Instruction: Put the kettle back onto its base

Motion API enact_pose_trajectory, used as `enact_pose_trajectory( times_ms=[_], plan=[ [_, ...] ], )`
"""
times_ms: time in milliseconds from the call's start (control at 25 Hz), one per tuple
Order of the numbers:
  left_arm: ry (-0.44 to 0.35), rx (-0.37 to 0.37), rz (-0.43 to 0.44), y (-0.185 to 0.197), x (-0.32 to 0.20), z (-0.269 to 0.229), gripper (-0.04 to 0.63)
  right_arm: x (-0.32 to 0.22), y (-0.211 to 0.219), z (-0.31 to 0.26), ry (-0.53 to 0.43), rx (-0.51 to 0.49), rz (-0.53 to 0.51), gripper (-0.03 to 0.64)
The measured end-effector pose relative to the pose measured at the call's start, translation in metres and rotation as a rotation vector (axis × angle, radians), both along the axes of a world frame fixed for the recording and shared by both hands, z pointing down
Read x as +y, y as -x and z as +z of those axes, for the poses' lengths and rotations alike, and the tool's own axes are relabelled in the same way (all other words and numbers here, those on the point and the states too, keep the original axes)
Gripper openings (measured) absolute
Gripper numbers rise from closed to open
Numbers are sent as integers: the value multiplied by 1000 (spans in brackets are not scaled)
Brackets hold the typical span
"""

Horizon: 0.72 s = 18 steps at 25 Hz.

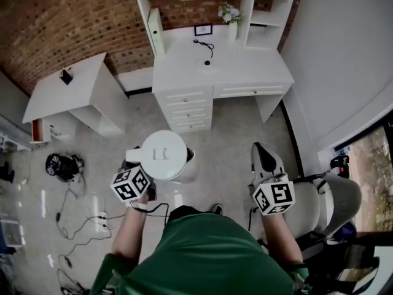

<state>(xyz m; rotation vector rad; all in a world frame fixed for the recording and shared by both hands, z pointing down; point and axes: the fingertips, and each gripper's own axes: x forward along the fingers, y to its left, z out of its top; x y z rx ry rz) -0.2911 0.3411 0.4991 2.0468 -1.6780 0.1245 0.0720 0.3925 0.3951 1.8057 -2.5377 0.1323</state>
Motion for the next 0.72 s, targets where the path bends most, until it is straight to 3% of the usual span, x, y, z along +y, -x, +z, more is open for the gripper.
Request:
enact_pose_trajectory(
  times_ms=[360,720],
  plan=[
    [22,-26,-25,-23,-14,1,166,-27,-41,10,23,-23,-7,21],
    [19,-29,-6,-19,-99,10,166,-97,-32,17,53,7,10,21]
  ],
)
